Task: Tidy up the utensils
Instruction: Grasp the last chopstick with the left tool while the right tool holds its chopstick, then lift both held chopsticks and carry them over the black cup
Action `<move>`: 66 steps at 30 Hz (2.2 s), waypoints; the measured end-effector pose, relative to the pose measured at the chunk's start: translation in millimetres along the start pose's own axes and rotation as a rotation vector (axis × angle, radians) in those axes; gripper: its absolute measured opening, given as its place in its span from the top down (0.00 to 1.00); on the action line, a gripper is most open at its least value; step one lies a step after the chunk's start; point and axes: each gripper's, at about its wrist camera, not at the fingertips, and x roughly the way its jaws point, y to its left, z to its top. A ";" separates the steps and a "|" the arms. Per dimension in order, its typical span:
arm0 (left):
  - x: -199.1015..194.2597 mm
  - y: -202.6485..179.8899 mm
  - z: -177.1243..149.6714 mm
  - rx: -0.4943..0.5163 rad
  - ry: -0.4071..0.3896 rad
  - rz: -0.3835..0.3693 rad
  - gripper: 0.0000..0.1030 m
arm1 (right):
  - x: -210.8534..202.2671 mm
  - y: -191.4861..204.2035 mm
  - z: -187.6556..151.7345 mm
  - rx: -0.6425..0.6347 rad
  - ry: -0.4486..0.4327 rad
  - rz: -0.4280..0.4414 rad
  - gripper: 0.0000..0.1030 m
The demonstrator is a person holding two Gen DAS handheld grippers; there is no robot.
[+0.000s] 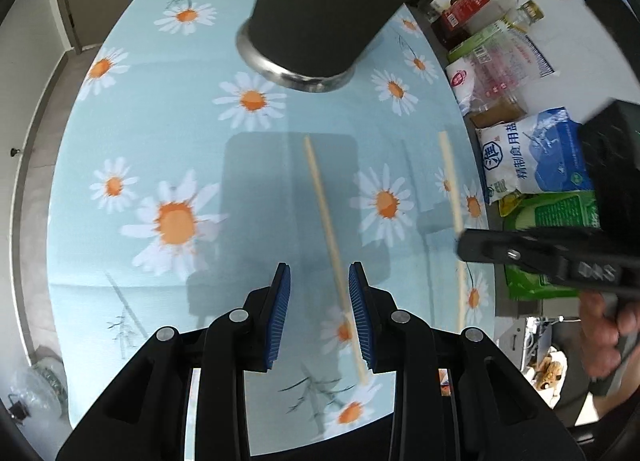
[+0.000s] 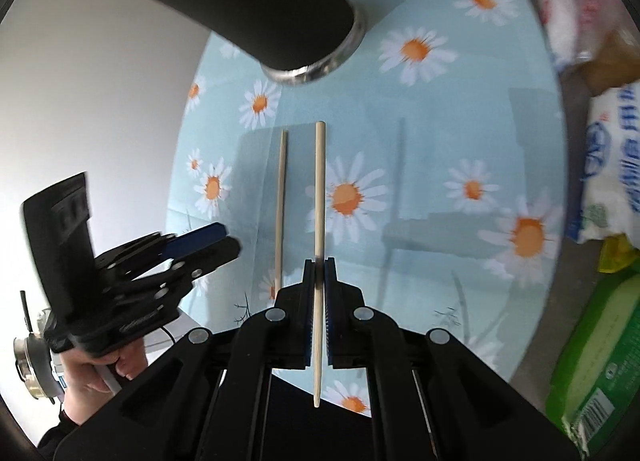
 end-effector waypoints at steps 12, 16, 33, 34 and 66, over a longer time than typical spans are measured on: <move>37.2 -23.6 18.5 -0.084 0.079 0.197 0.71 | -44.3 -13.4 -28.1 -0.010 -0.094 0.061 0.95; 44.9 -25.3 20.6 -0.104 0.087 0.232 0.71 | -52.6 -14.2 -32.4 -0.032 -0.112 0.070 0.95; 77.9 -76.1 30.5 -0.113 0.088 0.416 0.75 | -53.8 -22.4 -44.1 -0.074 -0.106 0.148 0.95; 77.6 -83.8 26.2 -0.113 0.087 0.417 0.77 | -54.1 -22.0 -44.6 -0.080 -0.105 0.149 0.95; 48.4 -44.0 10.8 -0.061 0.057 0.240 0.96 | -15.3 1.3 -25.3 -0.048 -0.090 0.066 0.95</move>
